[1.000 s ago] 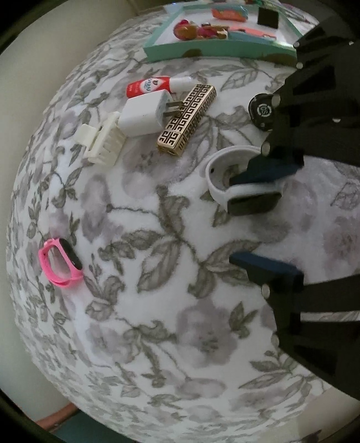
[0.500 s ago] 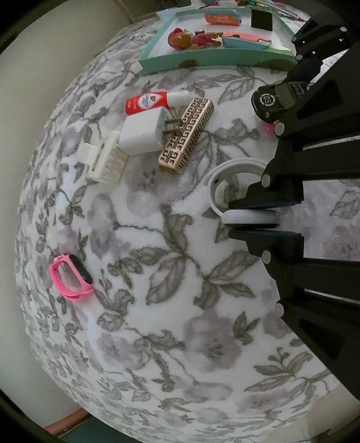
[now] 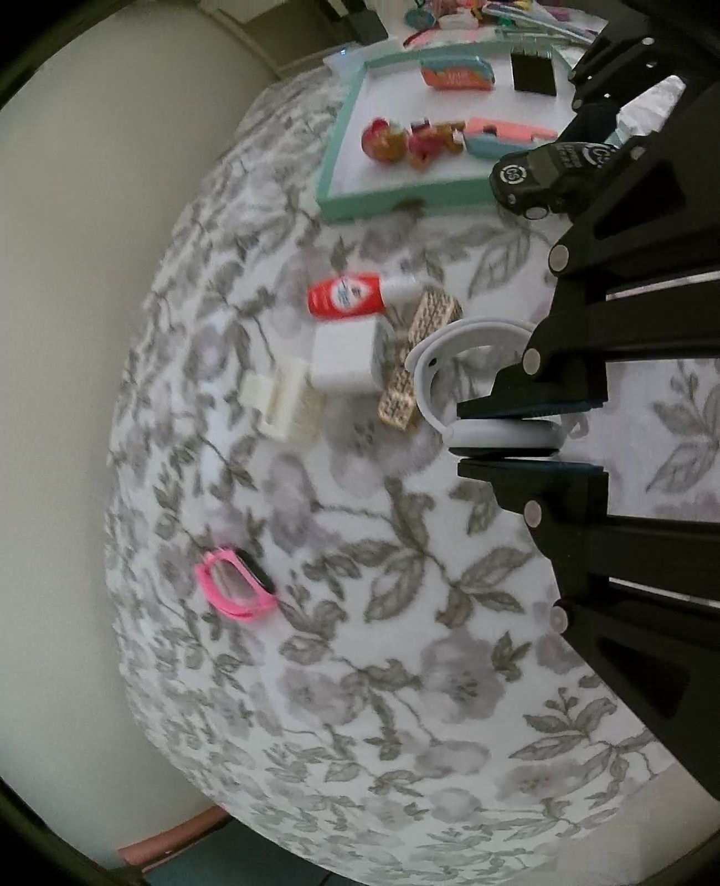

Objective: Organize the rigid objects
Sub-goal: 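Carry the white band with the left tool while the right tool carries the toy car into the tray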

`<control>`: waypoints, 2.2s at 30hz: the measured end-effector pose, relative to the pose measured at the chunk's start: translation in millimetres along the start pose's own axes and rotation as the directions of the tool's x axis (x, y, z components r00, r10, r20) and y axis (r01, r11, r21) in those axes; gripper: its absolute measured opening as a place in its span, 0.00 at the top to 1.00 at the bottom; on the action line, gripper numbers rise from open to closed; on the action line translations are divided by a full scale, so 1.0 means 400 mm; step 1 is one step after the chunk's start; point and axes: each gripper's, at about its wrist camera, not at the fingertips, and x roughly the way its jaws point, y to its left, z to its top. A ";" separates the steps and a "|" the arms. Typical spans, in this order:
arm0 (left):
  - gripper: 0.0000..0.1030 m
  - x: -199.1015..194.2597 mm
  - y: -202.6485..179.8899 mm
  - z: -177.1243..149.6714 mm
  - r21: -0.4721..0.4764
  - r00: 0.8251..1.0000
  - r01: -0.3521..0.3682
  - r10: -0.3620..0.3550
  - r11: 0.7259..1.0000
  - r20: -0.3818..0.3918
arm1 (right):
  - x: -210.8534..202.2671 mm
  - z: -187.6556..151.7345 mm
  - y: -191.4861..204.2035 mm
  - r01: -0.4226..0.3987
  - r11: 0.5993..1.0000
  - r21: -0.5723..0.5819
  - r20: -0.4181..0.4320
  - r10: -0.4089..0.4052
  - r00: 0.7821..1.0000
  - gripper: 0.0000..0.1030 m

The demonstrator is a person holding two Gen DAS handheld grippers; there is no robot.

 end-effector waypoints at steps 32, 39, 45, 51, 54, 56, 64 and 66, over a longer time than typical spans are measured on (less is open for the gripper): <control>0.87 0.087 -0.509 -0.080 0.382 0.999 0.029 -0.020 0.924 -0.027 | -0.127 -0.021 -0.474 0.045 0.922 0.383 0.065 -0.076 0.995 0.66; 0.86 0.140 -0.500 -0.065 0.376 0.999 -0.014 0.031 0.927 -0.038 | -0.071 -0.026 -0.493 0.045 0.911 0.409 0.019 -0.058 0.998 0.66; 0.83 0.164 -0.495 -0.057 0.368 0.998 -0.017 0.035 0.930 -0.043 | -0.063 -0.020 -0.492 0.067 0.917 0.393 0.012 -0.078 0.997 0.66; 0.83 0.164 -0.486 -0.056 0.359 0.998 -0.011 0.034 0.933 -0.058 | -0.060 -0.016 -0.486 0.092 0.923 0.374 -0.005 -0.097 0.995 0.66; 0.83 0.162 -0.483 -0.055 0.354 0.996 -0.017 0.046 0.935 -0.076 | -0.065 -0.013 -0.480 0.106 0.927 0.361 -0.008 -0.111 0.994 0.66; 0.83 0.159 -0.485 -0.057 0.356 0.996 -0.012 0.044 0.935 -0.083 | -0.069 -0.008 -0.475 0.108 0.931 0.349 -0.002 -0.115 0.993 0.66; 0.83 0.150 -0.485 -0.061 0.360 0.993 -0.010 0.051 0.933 -0.103 | -0.053 -0.008 -0.466 0.131 0.937 0.323 -0.028 -0.129 0.991 0.66; 0.82 0.146 -0.484 -0.060 0.358 0.993 -0.009 0.050 0.934 -0.105 | -0.054 -0.007 -0.467 0.129 0.938 0.323 -0.029 -0.126 0.992 0.66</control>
